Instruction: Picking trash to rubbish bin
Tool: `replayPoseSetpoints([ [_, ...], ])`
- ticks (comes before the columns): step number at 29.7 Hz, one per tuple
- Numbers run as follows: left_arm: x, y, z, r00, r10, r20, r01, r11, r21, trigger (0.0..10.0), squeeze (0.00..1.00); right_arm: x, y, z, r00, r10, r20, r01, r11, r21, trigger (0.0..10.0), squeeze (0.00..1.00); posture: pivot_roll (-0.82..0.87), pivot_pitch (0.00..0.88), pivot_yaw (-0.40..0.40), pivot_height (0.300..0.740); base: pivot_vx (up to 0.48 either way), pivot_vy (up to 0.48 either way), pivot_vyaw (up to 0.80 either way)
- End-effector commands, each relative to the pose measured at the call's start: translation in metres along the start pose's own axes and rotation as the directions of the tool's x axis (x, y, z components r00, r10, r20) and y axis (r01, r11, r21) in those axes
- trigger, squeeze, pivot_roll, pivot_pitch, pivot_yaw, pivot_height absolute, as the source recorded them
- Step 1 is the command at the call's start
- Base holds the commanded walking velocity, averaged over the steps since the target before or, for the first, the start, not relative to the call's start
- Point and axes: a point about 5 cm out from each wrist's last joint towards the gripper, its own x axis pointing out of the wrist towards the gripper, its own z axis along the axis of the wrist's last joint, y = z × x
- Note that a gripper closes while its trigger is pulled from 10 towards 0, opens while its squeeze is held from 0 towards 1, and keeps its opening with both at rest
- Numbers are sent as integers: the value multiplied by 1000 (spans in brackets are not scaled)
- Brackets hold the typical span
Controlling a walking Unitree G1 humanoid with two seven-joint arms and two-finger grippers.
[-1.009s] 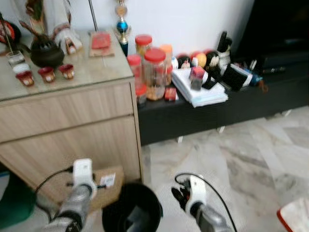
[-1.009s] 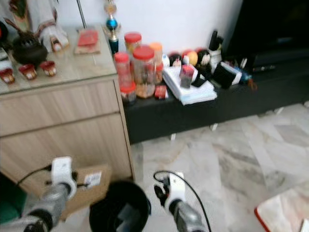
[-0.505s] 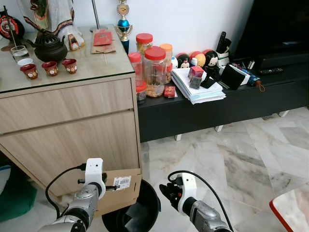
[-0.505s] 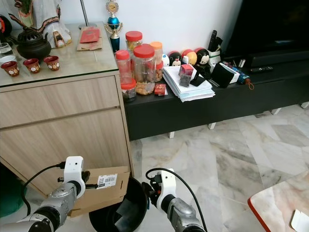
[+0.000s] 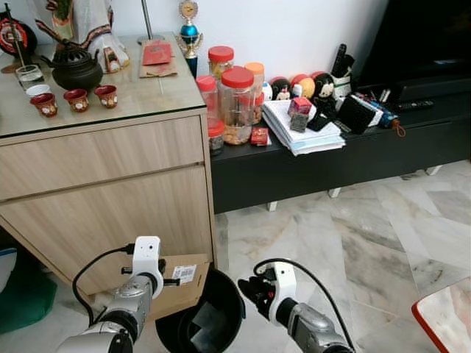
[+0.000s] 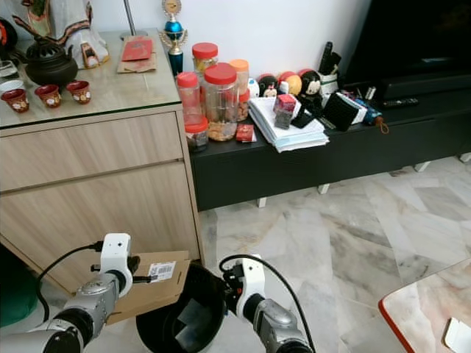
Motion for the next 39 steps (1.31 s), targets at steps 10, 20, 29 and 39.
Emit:
replayPoseSetpoints([
  [10,2,-6,8,1000,-29,9,29,1000,3,10000,1000,2,2,5,1000,16,15,-16,1000,-8,10000,0,43,47,-31,740,0,0,0],
  [20,2,-5,8,1000,-29,9,29,1000,2,10000,1000,2,2,5,1000,19,14,-19,1000,-9,10000,0,40,48,-30,740,0,0,0],
  [29,-9,26,-25,990,103,-92,-89,984,153,10000,0,-5,-12,-4,989,-149,-12,148,988,-32,10000,0,53,48,-26,740,0,0,0],
  [39,-36,61,-71,952,271,-140,-257,960,108,10000,0,-30,-37,-33,923,-369,-111,368,929,-37,10000,0,67,28,-27,740,0,0,0],
])
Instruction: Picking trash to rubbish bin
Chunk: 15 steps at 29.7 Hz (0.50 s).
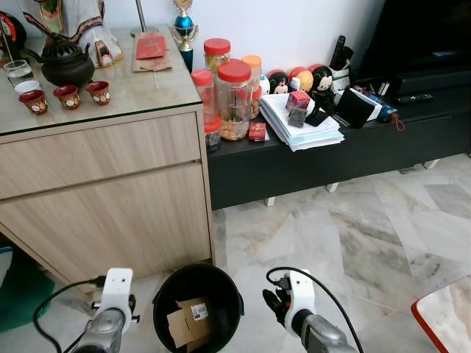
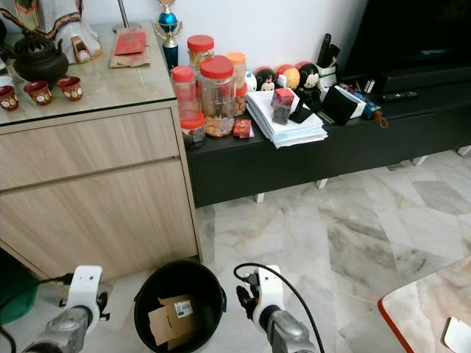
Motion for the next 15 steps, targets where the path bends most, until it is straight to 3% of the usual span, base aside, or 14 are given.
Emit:
replayPoseSetpoints([
  [1,-4,4,-16,999,34,-40,-36,998,-58,10000,0,-6,-11,-15,994,-94,-60,94,996,-3,10000,0,69,26,-28,740,0,0,0],
  [9,-12,5,-41,993,53,-105,-68,988,-141,10000,0,-19,-23,-42,975,-175,-138,177,984,5,10000,0,65,2,-34,740,0,0,0],
  [15,-14,1,-48,990,50,-130,-68,988,-141,10000,0,-23,-26,-49,970,-198,-144,204,979,30,10000,0,52,0,-33,740,0,0,0],
])
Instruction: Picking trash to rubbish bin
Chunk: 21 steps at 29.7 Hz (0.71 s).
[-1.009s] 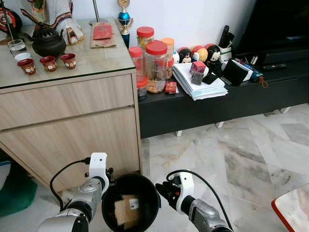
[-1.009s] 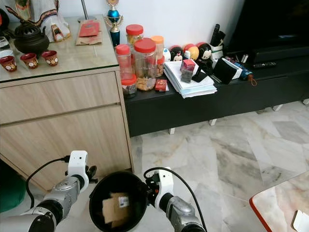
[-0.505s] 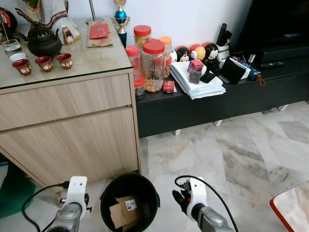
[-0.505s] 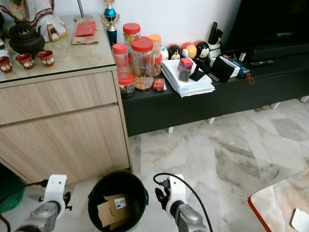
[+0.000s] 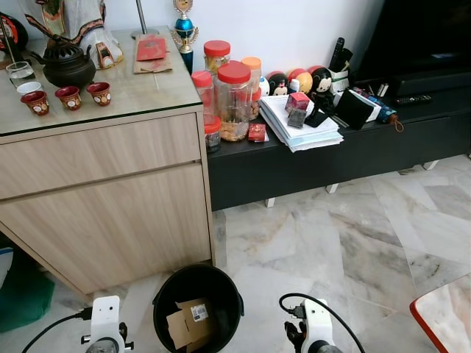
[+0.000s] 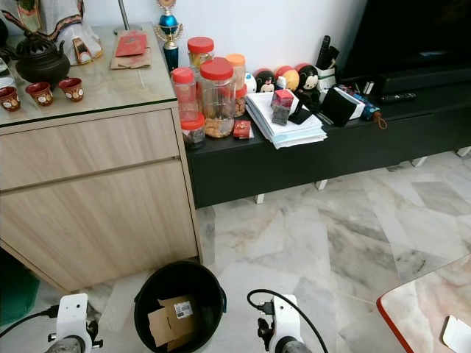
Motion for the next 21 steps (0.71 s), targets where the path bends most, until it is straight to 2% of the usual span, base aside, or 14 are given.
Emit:
replayPoseSetpoints([
  [1,-2,0,-9,999,9,-36,-9,1000,-9,10000,0,-1,-2,-3,1000,-16,-2,16,1000,23,10000,0,48,0,-32,740,0,0,0],
  [7,0,-2,-3,1000,-2,-19,1,1000,-31,10000,0,2,3,6,1000,4,27,-5,999,35,10000,0,42,0,-29,740,-319,0,0],
  [21,0,-2,0,1000,-2,-10,2,999,-49,10000,0,2,5,8,999,13,29,-14,999,37,10000,0,51,0,-33,740,-351,0,0],
])
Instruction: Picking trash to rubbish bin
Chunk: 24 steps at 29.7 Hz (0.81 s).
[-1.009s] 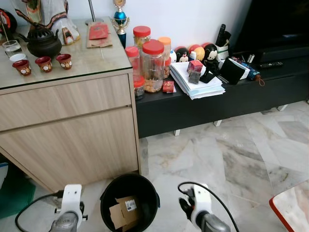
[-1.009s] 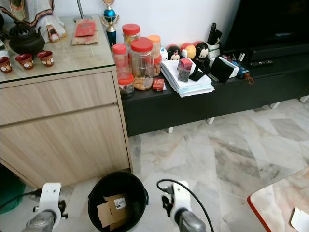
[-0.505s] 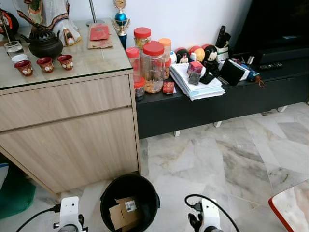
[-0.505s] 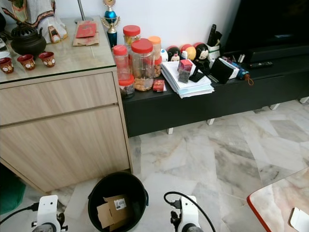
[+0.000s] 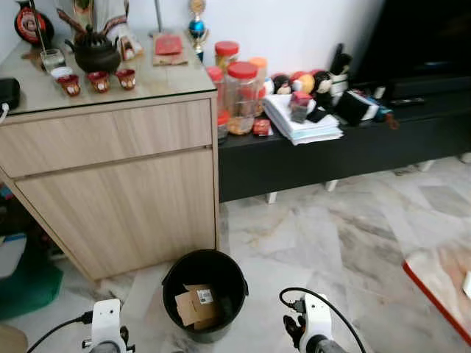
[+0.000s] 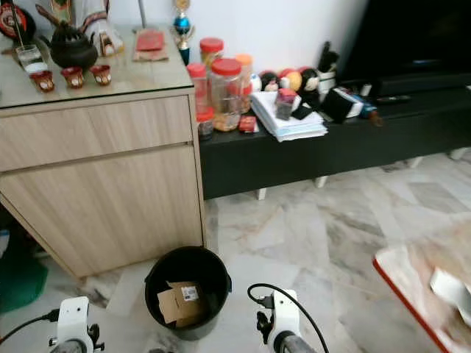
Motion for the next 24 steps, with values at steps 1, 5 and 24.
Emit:
replayPoseSetpoints([
  [1,-8,10,-30,995,28,-96,-30,999,-15,10000,0,4,2,17,999,7,45,-7,1000,-7,10000,0,51,0,-33,740,-334,0,0],
  [5,-8,11,-29,995,31,-92,-33,999,-17,10000,0,4,3,17,999,9,45,-8,1000,-5,10000,0,54,0,-33,740,-335,0,0],
  [24,-7,10,-26,996,30,-79,-32,999,-22,10000,0,4,3,20,998,2,63,-3,1000,16,10000,0,49,0,-33,740,-288,0,0],
])
